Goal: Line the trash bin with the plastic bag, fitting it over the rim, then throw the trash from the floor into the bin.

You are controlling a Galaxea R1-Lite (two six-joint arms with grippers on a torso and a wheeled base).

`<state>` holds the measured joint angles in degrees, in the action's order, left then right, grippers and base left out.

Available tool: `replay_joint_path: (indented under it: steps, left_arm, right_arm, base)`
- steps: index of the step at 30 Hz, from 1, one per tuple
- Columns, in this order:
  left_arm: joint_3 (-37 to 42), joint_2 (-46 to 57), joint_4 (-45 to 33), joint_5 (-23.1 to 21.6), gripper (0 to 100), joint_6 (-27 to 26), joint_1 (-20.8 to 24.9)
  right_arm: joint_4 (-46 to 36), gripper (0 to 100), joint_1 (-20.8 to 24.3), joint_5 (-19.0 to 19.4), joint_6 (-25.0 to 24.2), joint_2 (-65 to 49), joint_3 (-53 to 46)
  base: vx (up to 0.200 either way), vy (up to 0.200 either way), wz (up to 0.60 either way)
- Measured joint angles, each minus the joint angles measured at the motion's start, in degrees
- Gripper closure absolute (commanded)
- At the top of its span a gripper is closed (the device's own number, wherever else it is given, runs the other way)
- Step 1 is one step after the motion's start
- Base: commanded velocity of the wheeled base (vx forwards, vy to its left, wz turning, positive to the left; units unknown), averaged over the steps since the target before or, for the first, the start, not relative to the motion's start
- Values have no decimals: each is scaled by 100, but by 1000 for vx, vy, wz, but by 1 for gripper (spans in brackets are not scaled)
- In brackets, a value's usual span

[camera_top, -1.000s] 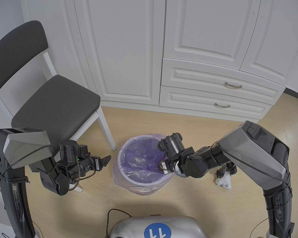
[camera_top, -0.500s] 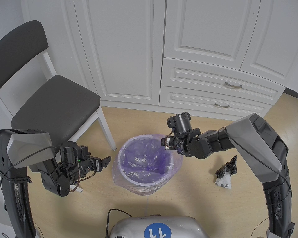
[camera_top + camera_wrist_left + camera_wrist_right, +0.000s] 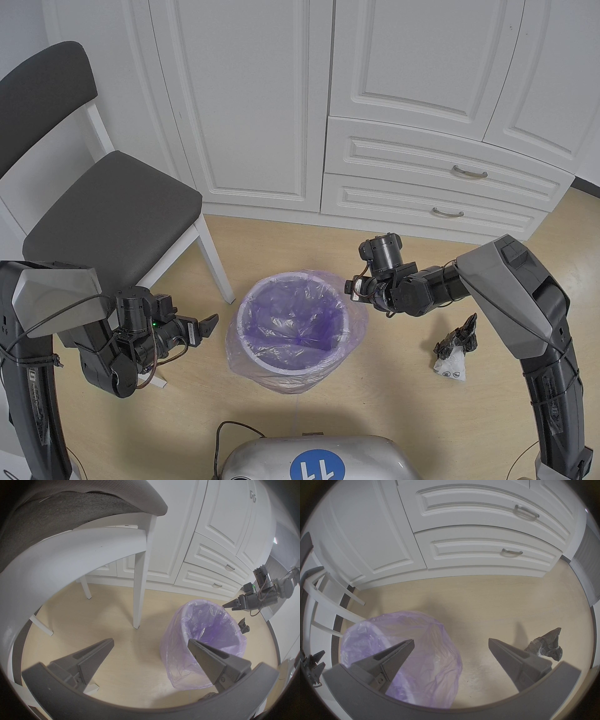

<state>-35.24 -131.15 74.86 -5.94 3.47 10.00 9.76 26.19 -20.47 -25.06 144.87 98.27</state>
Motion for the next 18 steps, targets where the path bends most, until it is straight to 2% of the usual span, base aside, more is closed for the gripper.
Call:
replay_joint_path:
  steps: [10,18]
  left_arm:
    - [-12,-44,0,-11,0,0,-38]
    - [-30,-160,0,-13,0,2,-40]
  right_arm:
    - [-66,0,-30,277,-26,444,189]
    - [-383,0,-59,451,121,970,770]
  base:
    - [0,0,0]
    - [0,0,0]
